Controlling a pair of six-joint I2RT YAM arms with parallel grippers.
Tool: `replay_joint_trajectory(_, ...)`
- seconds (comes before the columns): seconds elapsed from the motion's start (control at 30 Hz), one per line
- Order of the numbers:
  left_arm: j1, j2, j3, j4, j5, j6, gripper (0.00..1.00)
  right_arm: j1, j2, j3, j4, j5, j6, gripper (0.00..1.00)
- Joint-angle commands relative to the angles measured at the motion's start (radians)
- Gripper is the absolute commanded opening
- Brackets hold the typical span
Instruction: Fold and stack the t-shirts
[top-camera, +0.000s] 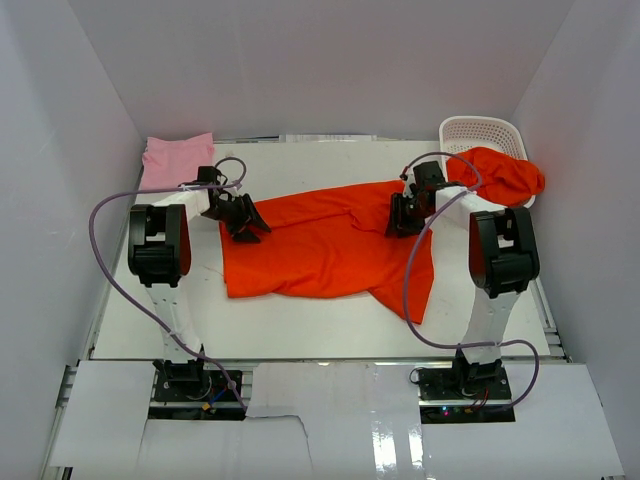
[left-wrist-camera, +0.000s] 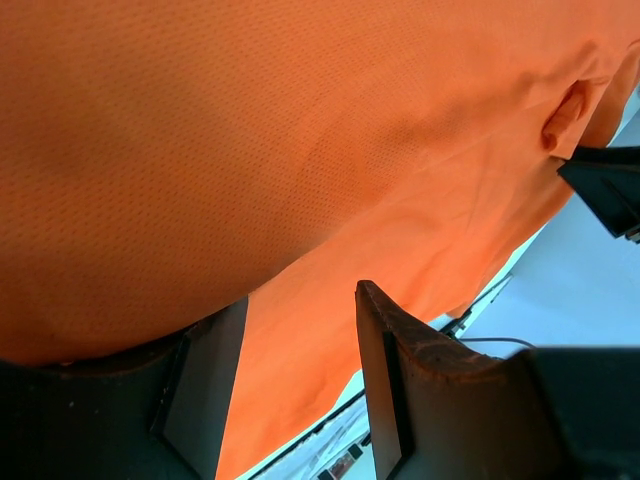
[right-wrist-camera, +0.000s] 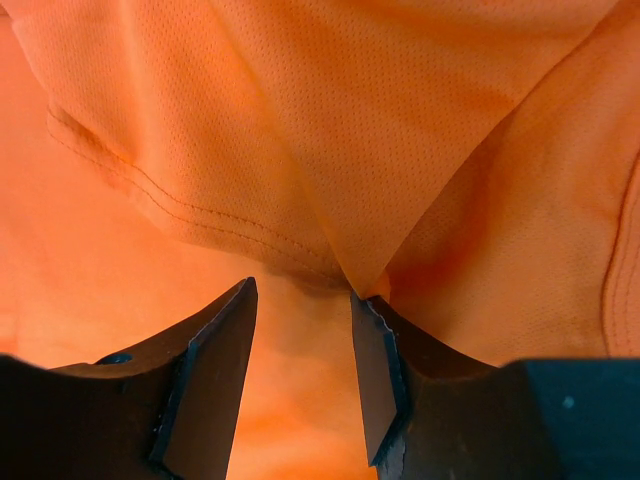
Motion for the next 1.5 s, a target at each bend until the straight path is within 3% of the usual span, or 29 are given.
replay_joint_trajectory(0.0,-0.001,0.049,0.01,0.0,-0.113,0.034,0.59,0.0,0.101,0.053,-0.009,0.053,-0.015,0.5)
replay_joint_trajectory(0.27,0.001,0.209,0.224,-0.031,-0.088,-0.006,0.59,0.0,0.235,0.271,-0.069,0.061,-0.009,0.5)
replay_joint_trajectory(0.5,-0.002,0.343,0.533,-0.153,-0.096,0.0,0.6,-0.005,0.284,0.337,-0.083,0.07,0.001,0.5)
replay_joint_trajectory(0.67,-0.002,0.341,0.573,-0.183,-0.087,0.002,0.6,-0.008,0.278,0.339,-0.088,0.082,0.006,0.5)
replay_joint_trajectory(0.77,-0.002,0.314,0.544,-0.189,-0.066,0.003,0.6,-0.009,0.258,0.337,-0.088,0.082,0.006,0.5)
replay_joint_trajectory(1.0,-0.002,0.068,0.423,-0.189,-0.012,0.005,0.6,-0.009,0.115,0.302,-0.072,0.056,-0.006,0.51)
replay_joint_trajectory(1.13,-0.002,-0.195,0.354,-0.19,-0.047,0.009,0.62,-0.009,-0.009,0.23,-0.052,0.055,-0.023,0.53)
replay_joint_trajectory(1.27,0.004,-0.421,0.24,-0.158,-0.09,0.02,0.64,-0.008,-0.217,0.039,0.014,0.043,-0.023,0.54)
replay_joint_trajectory(1.4,0.04,-0.565,-0.008,-0.118,-0.145,0.029,0.68,-0.003,-0.346,-0.11,0.05,-0.045,-0.002,0.55)
replay_joint_trajectory(1.47,0.106,-0.595,-0.126,-0.047,-0.086,0.026,0.68,0.003,-0.392,-0.155,0.076,-0.104,0.001,0.56)
